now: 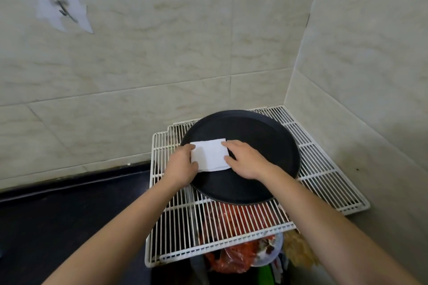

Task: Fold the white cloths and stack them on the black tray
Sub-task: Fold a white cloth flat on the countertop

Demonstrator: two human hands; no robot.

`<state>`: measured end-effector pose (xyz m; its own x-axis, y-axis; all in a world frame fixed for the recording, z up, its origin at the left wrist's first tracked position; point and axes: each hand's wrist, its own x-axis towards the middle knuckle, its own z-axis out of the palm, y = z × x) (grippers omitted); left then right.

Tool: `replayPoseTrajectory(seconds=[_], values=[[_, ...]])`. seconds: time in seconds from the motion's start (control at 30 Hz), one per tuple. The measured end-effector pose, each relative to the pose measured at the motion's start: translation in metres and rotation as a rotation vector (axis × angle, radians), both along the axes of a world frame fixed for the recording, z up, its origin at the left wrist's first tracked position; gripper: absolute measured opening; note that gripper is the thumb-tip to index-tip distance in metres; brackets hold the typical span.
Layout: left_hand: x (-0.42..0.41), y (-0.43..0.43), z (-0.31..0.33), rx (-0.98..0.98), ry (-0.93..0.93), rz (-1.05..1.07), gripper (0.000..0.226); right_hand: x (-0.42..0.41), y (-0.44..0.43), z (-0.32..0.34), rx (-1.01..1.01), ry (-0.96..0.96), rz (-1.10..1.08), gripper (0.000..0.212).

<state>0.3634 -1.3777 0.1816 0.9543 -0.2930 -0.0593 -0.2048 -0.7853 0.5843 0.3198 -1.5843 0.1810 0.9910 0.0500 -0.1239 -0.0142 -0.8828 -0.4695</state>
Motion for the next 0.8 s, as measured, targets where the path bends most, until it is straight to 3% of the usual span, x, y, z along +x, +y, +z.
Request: replayPoseTrajectory(seconds=[0.17, 0.3, 0.37, 0.47, 0.57, 0.8], values=[[-0.003, -0.004, -0.002, 0.189, -0.033, -0.103, 0.046, -0.009, 0.003, -0.007, -0.258, 0.048, 0.114, 0.054], [-0.003, 0.005, 0.003, 0.120, -0.047, -0.081, 0.051, -0.015, 0.006, -0.006, -0.207, 0.006, 0.073, 0.056], [-0.004, 0.018, 0.011, 0.086, -0.181, -0.073, 0.049, -0.015, 0.008, 0.002, -0.158, -0.080, 0.012, 0.058], [-0.013, 0.053, 0.025, 0.200, -0.440, 0.005, 0.049, -0.011, 0.023, 0.018, -0.172, -0.243, -0.053, 0.061], [-0.034, 0.098, 0.029, 0.271, -0.572, 0.132, 0.055, -0.008, 0.056, 0.027, -0.172, -0.359, -0.056, 0.064], [-0.079, 0.228, 0.011, 0.519, -0.527, 0.334, 0.067, 0.006, 0.191, 0.015, -0.138, -0.442, 0.206, 0.070]])
